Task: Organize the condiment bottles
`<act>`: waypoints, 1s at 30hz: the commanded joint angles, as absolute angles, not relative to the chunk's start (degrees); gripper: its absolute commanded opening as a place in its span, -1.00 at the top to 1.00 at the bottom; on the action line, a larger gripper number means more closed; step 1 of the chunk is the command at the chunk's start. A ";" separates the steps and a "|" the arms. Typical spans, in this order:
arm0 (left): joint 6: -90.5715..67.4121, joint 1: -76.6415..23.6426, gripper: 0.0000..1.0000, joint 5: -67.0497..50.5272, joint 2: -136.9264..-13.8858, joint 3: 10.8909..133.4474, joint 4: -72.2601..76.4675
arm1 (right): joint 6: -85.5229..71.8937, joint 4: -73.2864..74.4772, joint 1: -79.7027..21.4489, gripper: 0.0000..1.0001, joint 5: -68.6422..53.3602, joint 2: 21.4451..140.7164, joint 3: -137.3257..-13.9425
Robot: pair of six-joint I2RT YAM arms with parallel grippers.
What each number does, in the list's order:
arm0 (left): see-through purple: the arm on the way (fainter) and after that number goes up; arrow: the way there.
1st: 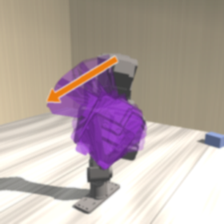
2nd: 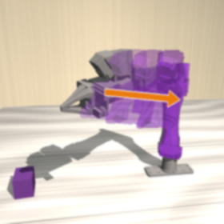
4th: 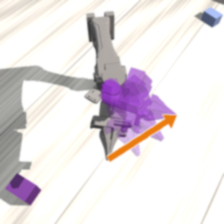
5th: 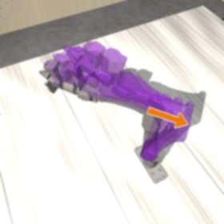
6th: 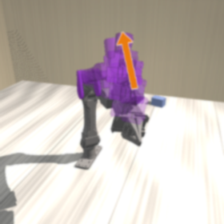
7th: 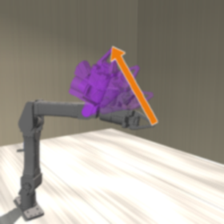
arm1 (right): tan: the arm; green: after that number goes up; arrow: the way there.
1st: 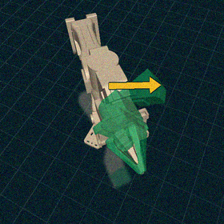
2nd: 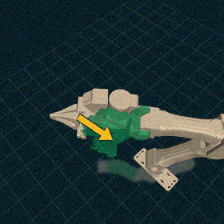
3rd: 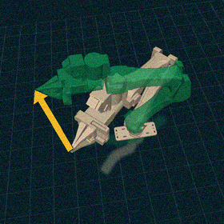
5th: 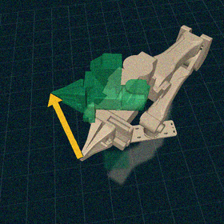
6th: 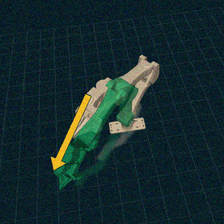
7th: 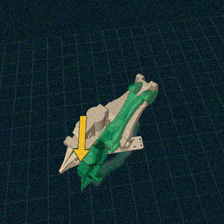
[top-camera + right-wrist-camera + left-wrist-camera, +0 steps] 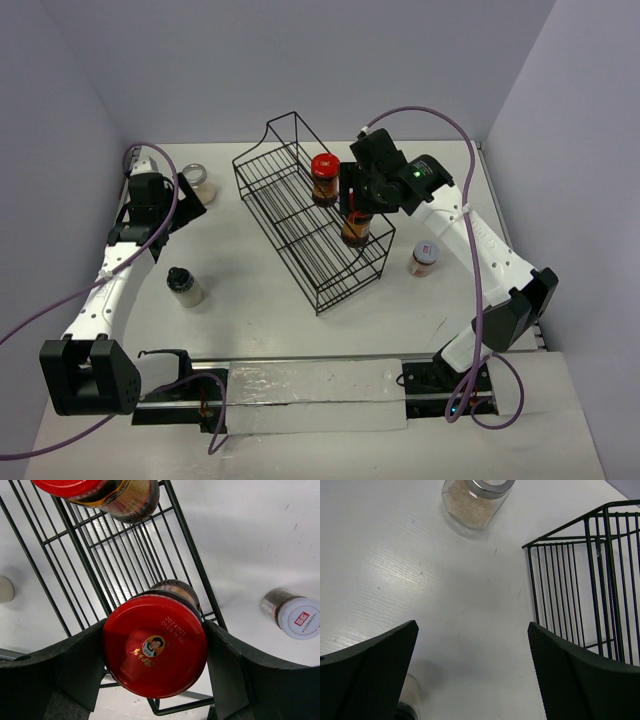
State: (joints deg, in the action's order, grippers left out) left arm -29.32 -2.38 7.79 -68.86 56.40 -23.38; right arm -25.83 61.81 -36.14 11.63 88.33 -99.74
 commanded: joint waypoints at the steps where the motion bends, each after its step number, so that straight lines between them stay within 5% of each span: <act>1: -29.01 -2.81 -0.99 8.00 -68.64 57.66 -22.77 | -26.54 55.02 -36.56 0.67 13.79 86.67 -100.56; 11: -29.08 -2.81 -0.99 8.09 -68.64 57.66 -22.85 | -26.62 54.84 -36.66 0.11 12.82 86.50 -100.20; 17: -29.16 -2.90 -0.99 8.09 -68.64 57.66 -22.84 | -26.60 54.80 -36.68 -0.48 12.35 86.53 -100.75; 25: -29.09 -2.90 -0.99 8.26 -68.47 57.57 -22.85 | -26.45 55.64 -36.92 -0.84 12.57 86.40 -103.54; 30: -29.30 -2.90 -0.99 8.52 -68.64 57.66 -23.11 | -26.19 56.89 -36.91 -0.86 13.09 86.40 -106.43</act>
State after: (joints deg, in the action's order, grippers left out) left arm -29.32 -2.55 7.81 -68.86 56.40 -23.39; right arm -26.09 59.06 -36.41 11.86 88.33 -102.17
